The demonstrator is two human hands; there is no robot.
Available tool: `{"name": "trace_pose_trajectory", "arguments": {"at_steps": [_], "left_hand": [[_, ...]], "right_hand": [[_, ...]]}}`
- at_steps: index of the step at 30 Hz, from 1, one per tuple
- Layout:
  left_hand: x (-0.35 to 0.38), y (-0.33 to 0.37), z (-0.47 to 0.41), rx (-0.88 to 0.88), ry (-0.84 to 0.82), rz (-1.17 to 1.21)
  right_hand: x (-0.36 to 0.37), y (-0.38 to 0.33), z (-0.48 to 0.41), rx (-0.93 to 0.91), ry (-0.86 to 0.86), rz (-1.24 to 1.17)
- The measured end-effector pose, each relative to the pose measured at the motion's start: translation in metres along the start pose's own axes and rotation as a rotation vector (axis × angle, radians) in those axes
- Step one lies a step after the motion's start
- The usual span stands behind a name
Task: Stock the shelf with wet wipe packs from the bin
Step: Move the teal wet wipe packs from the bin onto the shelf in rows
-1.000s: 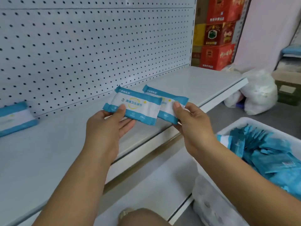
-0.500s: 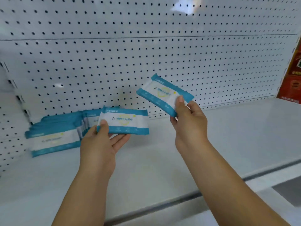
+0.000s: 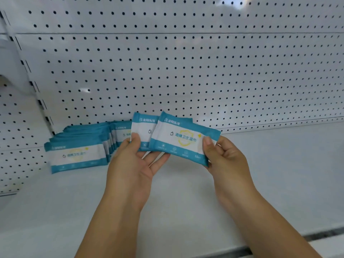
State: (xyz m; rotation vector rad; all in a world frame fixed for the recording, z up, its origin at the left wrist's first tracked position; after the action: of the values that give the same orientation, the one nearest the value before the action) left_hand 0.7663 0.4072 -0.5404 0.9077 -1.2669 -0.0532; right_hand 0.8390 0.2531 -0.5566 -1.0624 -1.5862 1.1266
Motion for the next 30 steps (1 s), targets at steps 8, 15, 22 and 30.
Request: {"name": "trace_pose_trajectory", "arguments": {"at_steps": [8,15,22,30], "left_hand": [[0.007,-0.003,0.009,-0.056,-0.102,-0.072],[0.001,-0.012,0.014,-0.003,-0.091,-0.315],[-0.009,-0.004,0.011,0.061,-0.049,-0.418],[-0.019,0.001,0.015,0.042,-0.030,-0.572]], "right_hand": [[-0.006,0.004,0.003,0.026,0.080,-0.023],[-0.004,0.006,0.006,0.046,0.054,0.057],[-0.005,0.009,0.002,-0.042,-0.017,0.326],[0.010,0.020,0.005,-0.166,-0.223,0.531]]}}
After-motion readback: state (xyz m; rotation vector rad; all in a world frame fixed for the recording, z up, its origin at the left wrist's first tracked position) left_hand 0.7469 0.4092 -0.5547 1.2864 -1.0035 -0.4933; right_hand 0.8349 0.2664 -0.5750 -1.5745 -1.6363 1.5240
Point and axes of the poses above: each hand's wrist, its own z-axis away from the middle knuckle, its own x-axis out of the palm, y = z × x, the point moved 2 cm from there along -z, towards the middle knuckle, and after that the axes turned 10 degrees about z, right-handed, at the moved point
